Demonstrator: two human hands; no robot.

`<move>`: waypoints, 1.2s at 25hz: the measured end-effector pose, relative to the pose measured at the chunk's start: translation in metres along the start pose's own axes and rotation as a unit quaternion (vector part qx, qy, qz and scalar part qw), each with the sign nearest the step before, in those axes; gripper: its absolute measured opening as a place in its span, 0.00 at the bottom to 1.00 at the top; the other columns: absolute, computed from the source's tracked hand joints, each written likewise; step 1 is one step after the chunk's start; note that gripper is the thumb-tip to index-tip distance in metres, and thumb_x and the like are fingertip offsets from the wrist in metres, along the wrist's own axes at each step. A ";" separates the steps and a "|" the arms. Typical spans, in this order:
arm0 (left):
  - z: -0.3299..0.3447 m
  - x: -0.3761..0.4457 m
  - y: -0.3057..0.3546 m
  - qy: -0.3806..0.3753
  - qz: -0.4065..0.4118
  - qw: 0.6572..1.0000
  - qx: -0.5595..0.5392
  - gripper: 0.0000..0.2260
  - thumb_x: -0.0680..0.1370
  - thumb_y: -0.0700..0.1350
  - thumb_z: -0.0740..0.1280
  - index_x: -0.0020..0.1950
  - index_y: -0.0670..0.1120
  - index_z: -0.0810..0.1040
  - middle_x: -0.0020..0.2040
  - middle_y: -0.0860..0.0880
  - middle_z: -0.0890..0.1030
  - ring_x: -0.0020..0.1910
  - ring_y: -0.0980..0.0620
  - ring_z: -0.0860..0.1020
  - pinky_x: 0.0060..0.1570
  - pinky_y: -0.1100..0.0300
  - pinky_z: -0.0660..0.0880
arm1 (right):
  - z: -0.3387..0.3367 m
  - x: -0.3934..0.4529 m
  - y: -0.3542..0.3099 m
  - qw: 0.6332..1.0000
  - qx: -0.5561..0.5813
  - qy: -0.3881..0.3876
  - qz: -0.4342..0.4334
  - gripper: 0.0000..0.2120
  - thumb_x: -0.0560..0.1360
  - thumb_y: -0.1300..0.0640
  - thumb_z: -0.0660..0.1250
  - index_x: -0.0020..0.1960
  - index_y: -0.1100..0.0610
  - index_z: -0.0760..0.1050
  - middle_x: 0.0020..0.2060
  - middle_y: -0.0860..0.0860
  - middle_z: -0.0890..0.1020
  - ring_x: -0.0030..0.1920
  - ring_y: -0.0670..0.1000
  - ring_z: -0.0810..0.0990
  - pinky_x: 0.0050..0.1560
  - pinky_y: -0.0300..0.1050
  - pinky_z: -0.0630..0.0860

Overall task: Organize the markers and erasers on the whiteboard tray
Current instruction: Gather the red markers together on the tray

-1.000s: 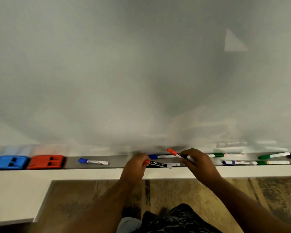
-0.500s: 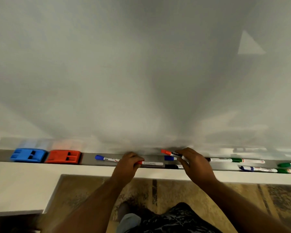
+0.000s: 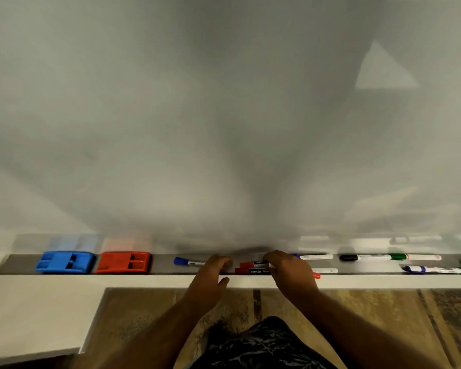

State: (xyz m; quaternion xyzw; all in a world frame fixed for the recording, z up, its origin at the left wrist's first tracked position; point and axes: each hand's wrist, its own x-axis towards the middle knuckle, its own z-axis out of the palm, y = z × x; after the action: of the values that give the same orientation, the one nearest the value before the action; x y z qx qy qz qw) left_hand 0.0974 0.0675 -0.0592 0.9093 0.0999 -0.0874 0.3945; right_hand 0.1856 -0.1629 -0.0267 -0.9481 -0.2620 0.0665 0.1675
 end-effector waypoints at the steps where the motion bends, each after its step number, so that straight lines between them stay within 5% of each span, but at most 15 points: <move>1: -0.001 -0.001 -0.002 -0.005 -0.005 1.000 0.001 0.22 0.78 0.42 0.71 0.71 0.53 0.72 0.64 0.55 0.76 0.60 0.60 0.76 0.65 0.59 0.75 | 0.004 0.000 -0.005 1.000 -0.016 -0.014 0.000 0.10 0.80 0.54 0.68 0.61 0.46 0.80 0.58 0.45 0.85 0.50 0.48 0.85 0.47 0.42 0.80; 4: -0.002 -0.004 -0.004 -0.028 0.001 0.999 0.019 0.24 0.79 0.44 0.70 0.74 0.53 0.69 0.69 0.54 0.74 0.65 0.55 0.74 0.69 0.53 0.73 | 0.009 -0.001 -0.013 1.000 0.001 0.002 0.013 0.12 0.81 0.57 0.67 0.63 0.49 0.80 0.61 0.44 0.81 0.49 0.46 0.83 0.46 0.38 0.79; 7: -0.003 -0.004 -0.009 -0.040 0.026 0.998 0.031 0.24 0.79 0.44 0.69 0.75 0.52 0.69 0.71 0.53 0.73 0.68 0.54 0.73 0.70 0.52 0.72 | -0.001 -0.006 -0.016 0.973 0.211 0.076 0.061 0.05 0.82 0.57 0.66 0.55 0.51 0.80 0.52 0.46 0.80 0.46 0.44 0.80 0.45 0.38 0.77; 9: -0.004 -0.002 -0.012 -0.044 0.036 0.998 0.033 0.24 0.79 0.44 0.69 0.75 0.51 0.69 0.71 0.52 0.73 0.69 0.53 0.73 0.70 0.52 0.72 | -0.011 -0.009 -0.020 0.871 0.448 0.134 0.151 0.08 0.84 0.55 0.62 0.51 0.52 0.80 0.47 0.50 0.81 0.46 0.50 0.81 0.47 0.47 0.79; 11: -0.006 0.000 -0.013 -0.047 0.035 0.998 0.033 0.24 0.79 0.44 0.70 0.74 0.51 0.70 0.71 0.52 0.73 0.68 0.52 0.73 0.70 0.51 0.72 | -0.017 -0.009 -0.025 0.769 0.560 0.162 0.261 0.12 0.85 0.49 0.60 0.52 0.52 0.80 0.49 0.52 0.83 0.49 0.54 0.82 0.47 0.51 0.79; 17: -0.010 0.001 -0.017 -0.058 0.043 0.997 0.003 0.25 0.77 0.44 0.73 0.73 0.51 0.71 0.69 0.52 0.75 0.66 0.55 0.75 0.68 0.52 0.75 | 0.008 -0.009 -0.020 0.675 0.603 0.180 0.385 0.13 0.85 0.52 0.62 0.52 0.60 0.80 0.33 0.54 0.73 0.34 0.51 0.71 0.35 0.47 0.70; 21: -0.013 0.002 -0.018 -0.065 0.053 0.996 0.000 0.25 0.77 0.45 0.73 0.73 0.52 0.71 0.67 0.54 0.75 0.64 0.57 0.76 0.67 0.56 0.75 | 0.028 0.000 -0.019 0.699 0.558 0.139 0.426 0.11 0.82 0.56 0.66 0.42 0.59 0.75 0.29 0.52 0.73 0.29 0.51 0.70 0.27 0.43 0.67; 26: -0.014 0.002 -0.017 -0.072 0.050 0.996 0.006 0.26 0.77 0.45 0.73 0.74 0.53 0.70 0.69 0.54 0.74 0.64 0.58 0.75 0.67 0.56 0.75 | 0.024 0.005 -0.014 0.895 0.230 0.083 0.373 0.08 0.76 0.50 0.75 0.50 0.52 0.79 0.44 0.48 0.81 0.43 0.49 0.81 0.42 0.44 0.74; 30: -0.014 0.002 -0.016 -0.063 0.038 0.997 -0.008 0.27 0.77 0.45 0.73 0.74 0.53 0.70 0.67 0.54 0.74 0.62 0.59 0.75 0.63 0.64 0.73 | 0.018 0.000 -0.009 0.922 0.201 0.105 0.313 0.13 0.77 0.51 0.74 0.59 0.54 0.84 0.52 0.51 0.83 0.46 0.49 0.80 0.48 0.42 0.73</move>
State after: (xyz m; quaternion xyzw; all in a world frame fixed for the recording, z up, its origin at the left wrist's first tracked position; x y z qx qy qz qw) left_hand 0.0967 0.0890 -0.0616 0.9019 0.0409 -0.1288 0.4102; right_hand 0.1775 -0.1508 -0.0405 -0.9296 0.0865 0.0669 0.3519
